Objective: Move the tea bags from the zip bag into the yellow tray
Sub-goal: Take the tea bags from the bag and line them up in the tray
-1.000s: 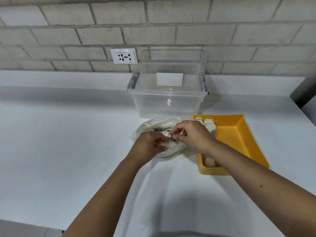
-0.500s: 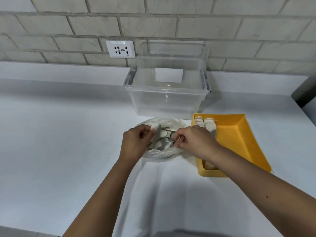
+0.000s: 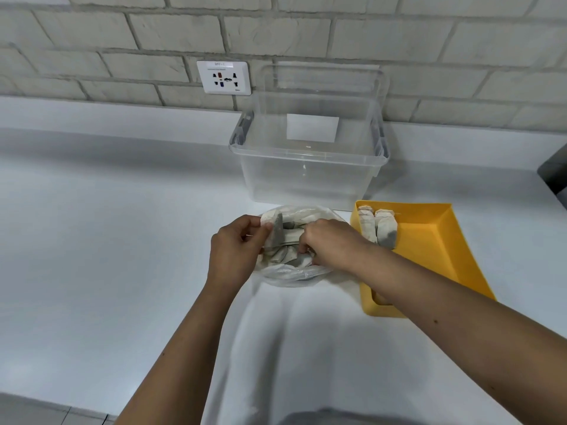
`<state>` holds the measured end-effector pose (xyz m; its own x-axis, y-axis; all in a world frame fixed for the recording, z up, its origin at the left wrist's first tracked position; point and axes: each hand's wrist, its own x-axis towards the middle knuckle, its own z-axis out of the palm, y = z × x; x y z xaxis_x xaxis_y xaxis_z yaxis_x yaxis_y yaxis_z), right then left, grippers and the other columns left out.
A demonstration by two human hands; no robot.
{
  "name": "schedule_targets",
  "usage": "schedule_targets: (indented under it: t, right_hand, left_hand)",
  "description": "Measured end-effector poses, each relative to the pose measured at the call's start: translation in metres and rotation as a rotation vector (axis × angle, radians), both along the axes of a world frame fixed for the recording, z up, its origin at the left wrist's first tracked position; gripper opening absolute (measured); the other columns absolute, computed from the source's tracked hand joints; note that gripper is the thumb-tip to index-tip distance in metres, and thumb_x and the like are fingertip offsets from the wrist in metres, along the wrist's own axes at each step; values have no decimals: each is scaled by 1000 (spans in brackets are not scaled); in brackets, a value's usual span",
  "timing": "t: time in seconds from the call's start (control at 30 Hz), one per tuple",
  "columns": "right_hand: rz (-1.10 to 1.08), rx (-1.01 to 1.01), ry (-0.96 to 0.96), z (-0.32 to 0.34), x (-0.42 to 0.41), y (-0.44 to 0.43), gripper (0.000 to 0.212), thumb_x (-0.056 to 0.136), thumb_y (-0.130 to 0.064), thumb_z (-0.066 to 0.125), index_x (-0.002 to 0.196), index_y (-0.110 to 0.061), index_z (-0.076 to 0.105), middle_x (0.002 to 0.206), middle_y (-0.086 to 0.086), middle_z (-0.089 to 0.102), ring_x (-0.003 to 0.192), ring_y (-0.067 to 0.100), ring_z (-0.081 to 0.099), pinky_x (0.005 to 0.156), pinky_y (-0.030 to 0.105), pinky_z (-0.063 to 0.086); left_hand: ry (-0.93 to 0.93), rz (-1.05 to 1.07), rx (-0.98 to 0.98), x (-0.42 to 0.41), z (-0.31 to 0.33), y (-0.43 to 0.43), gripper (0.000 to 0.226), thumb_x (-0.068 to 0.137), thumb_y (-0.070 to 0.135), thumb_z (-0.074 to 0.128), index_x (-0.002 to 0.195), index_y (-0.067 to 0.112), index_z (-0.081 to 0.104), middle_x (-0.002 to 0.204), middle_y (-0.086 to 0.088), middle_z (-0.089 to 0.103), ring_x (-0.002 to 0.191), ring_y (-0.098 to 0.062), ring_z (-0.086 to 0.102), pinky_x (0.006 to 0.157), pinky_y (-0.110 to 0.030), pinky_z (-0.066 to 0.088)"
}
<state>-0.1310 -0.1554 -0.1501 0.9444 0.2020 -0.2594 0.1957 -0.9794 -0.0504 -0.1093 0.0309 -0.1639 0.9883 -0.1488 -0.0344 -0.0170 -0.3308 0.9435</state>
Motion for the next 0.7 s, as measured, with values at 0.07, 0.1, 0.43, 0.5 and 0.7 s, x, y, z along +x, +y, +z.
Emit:
schedule_targets:
  t: [0.07,0.1,0.43,0.5,0.7]
  right_hand:
    - [14,-32,-11,-2,0,0,27,78,-8,65,98,-24,73,101,2,65,89,27,63,61,29,41]
    - [13,-32,-15,-2,0,0,25,80,-9,64,98,-23,73,101,2,66,89,27,64,61,29,40]
    - [-9,303,-183,38,-16,-13,8,95,-26,56,99,-23,62,94,-7,68,86,15,60,68,31,45]
    - [23,346,-245,49,-17,-16,9,97,-23,53,101,-22,60,96,-10,65,87,14,59,70,34,47]
    - [80,258,-243,68,-18,-19,15,93,-24,62,107,-28,65,99,-13,67,87,9,60,75,34,50]
  left_hand:
    - [21,7,-29,0,2,0,5,91,26,70,90,23,74,78,2,76,74,-20,74,81,-47,60]
    - [30,9,-39,-1,3,0,5,92,26,70,91,23,74,78,1,76,75,-20,74,82,-47,60]
    - [54,-22,-60,0,6,-2,10,95,27,66,93,22,75,82,-2,77,79,-23,74,83,-46,60]
    - [40,-34,-45,0,7,-2,11,94,31,66,92,25,75,81,-1,76,78,-23,74,83,-48,59]
    - [54,-111,-27,-1,14,-6,16,88,35,68,85,22,75,83,-12,74,84,-36,70,86,-54,56]
